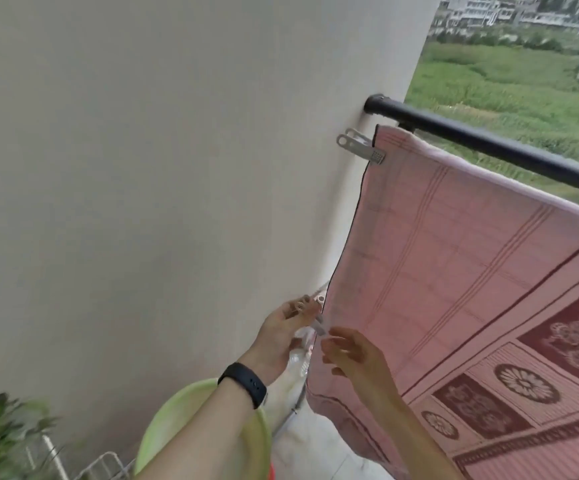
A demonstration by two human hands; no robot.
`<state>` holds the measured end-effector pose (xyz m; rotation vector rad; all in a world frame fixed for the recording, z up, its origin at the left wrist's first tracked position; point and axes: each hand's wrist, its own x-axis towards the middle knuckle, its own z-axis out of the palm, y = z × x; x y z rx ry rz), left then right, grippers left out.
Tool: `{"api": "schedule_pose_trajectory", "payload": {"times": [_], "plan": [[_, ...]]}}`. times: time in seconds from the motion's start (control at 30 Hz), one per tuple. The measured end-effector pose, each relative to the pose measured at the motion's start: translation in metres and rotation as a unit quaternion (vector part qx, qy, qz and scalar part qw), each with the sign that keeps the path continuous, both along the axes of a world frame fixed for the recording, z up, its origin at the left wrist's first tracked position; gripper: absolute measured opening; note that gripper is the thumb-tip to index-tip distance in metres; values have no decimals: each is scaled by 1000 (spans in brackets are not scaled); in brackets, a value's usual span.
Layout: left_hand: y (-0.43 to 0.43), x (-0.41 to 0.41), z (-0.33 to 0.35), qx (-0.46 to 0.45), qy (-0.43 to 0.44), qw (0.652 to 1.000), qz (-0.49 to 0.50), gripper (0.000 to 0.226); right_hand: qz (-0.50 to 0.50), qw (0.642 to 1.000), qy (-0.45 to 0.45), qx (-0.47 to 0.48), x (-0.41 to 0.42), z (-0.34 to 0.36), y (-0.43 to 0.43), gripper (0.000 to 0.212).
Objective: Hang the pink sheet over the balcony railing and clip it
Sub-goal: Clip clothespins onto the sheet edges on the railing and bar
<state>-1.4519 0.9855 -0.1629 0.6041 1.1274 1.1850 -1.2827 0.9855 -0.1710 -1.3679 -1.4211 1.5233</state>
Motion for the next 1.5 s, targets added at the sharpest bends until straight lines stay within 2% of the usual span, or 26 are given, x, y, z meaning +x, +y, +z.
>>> {"api": "schedule_pose_trajectory", "payload": {"times": [0.17,0.23,0.37,0.53,0.67,0.73,0.8,0.87,0.97,1.07,1.2,1.27,1.33,1.43,1.5], "plan": [[-25,27,-26,-68,51,996,25,33,-10,1000,13,-14,14,-31,-11,14],[-35,32,-35,-97,68,992,47,35,-5,999,9,-35,23,-48,-14,18],[-50,33,-61,-117,122,985,45,17,33,998,-41,-32,39,-78,-15,23],[-43,22,-80,-111,39,991,68,21,43,996,-77,-30,25,-82,-5,26],[-17,-2,-90,-90,19,995,38,27,17,993,-108,-32,1,-75,14,7],[3,-17,-95,-86,10,996,32,22,8,994,-108,-35,-11,-71,23,5],[28,-34,-102,-99,-27,993,53,9,-14,994,-105,-42,-22,-69,31,12],[54,-53,-108,-112,-30,991,69,13,-53,990,-127,-36,-30,-72,39,19],[93,-70,-119,-79,76,994,4,18,-98,974,-205,-8,-35,-84,55,22],[124,-67,-126,-11,170,978,-118,30,-136,958,-253,11,-41,-89,70,20],[160,-51,-127,90,300,894,-320,82,-186,940,-285,37,-47,-93,83,6],[176,-41,-125,106,283,878,-372,95,-205,933,-291,45,-49,-95,87,6],[189,-34,-120,105,242,876,-403,89,-217,929,-295,52,-50,-97,89,9],[203,-27,-120,127,234,860,-436,48,-222,927,-298,45,-48,-99,93,10],[205,-28,-122,135,236,855,-443,34,-218,927,-302,37,-47,-99,94,9]]}}
